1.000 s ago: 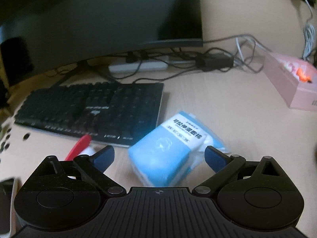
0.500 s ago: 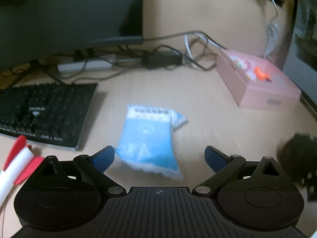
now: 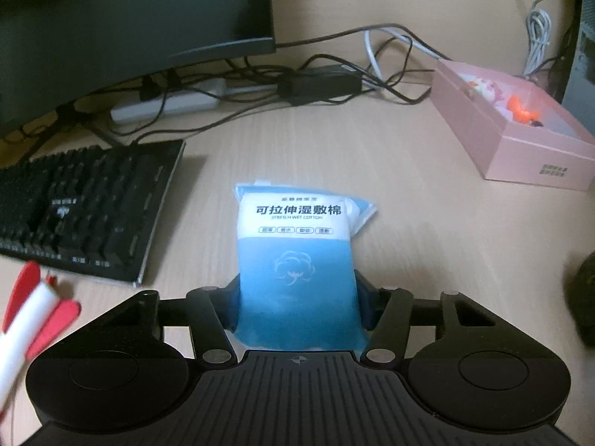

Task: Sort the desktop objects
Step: 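Grasp the blue wet-wipe pack with the left gripper while the right gripper grasps the black plush cat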

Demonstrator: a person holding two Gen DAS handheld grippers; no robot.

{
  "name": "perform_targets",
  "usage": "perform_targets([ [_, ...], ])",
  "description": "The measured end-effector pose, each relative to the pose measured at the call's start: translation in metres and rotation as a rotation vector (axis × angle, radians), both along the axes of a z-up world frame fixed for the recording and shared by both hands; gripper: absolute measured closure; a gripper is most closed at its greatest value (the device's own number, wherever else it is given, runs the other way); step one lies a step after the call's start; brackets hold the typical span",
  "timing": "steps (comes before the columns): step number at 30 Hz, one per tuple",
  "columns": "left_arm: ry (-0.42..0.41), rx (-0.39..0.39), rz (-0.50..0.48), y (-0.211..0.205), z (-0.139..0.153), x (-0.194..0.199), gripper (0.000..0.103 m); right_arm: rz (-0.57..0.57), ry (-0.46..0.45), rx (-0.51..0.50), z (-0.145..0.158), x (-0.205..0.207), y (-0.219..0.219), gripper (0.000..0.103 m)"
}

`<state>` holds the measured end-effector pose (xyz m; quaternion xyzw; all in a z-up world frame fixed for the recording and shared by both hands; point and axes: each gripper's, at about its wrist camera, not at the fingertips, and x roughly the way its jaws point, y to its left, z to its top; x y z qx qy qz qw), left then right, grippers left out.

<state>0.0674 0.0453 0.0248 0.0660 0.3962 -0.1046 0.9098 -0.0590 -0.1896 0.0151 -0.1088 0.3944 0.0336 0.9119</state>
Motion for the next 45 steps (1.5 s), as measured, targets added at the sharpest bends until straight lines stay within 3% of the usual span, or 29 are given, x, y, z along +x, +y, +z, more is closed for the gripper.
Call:
perform_targets([
  [9, 0.059, -0.09, -0.062, -0.018, 0.004, -0.065, 0.042, 0.028, 0.017, 0.004, -0.005, -0.003, 0.002, 0.013],
  [11, 0.068, -0.105, -0.08, -0.023, 0.002, -0.076, 0.037, 0.03, 0.022, 0.009, -0.006, -0.004, 0.002, 0.011],
  [13, 0.068, -0.103, -0.093, -0.028, -0.001, -0.084, 0.021, 0.024, 0.03, 0.02, -0.008, -0.004, 0.0, 0.004],
  [17, 0.074, -0.122, -0.093, -0.029, -0.004, -0.089, 0.007, 0.008, 0.059, 0.065, -0.012, -0.003, -0.005, 0.002],
  [24, 0.069, -0.159, -0.076, -0.027, -0.006, -0.092, 0.001, -0.056, 0.112, 0.175, -0.021, 0.0, -0.025, 0.0],
  [31, 0.083, -0.173, -0.07, -0.027, -0.006, -0.088, 0.0, -0.065, 0.095, 0.172, -0.023, -0.002, -0.027, 0.0],
  [37, 0.113, -0.127, -0.076, -0.034, -0.005, -0.086, 0.0, -0.06, 0.088, 0.173, -0.024, -0.004, -0.026, 0.0],
  [40, 0.125, -0.098, -0.08, -0.037, -0.005, -0.084, 0.0, -0.025, 0.068, 0.174, -0.025, -0.006, -0.025, 0.0],
  [45, 0.115, -0.123, -0.041, -0.034, 0.004, -0.085, 0.0, 0.031, 0.045, 0.18, -0.025, -0.01, -0.024, 0.0],
])
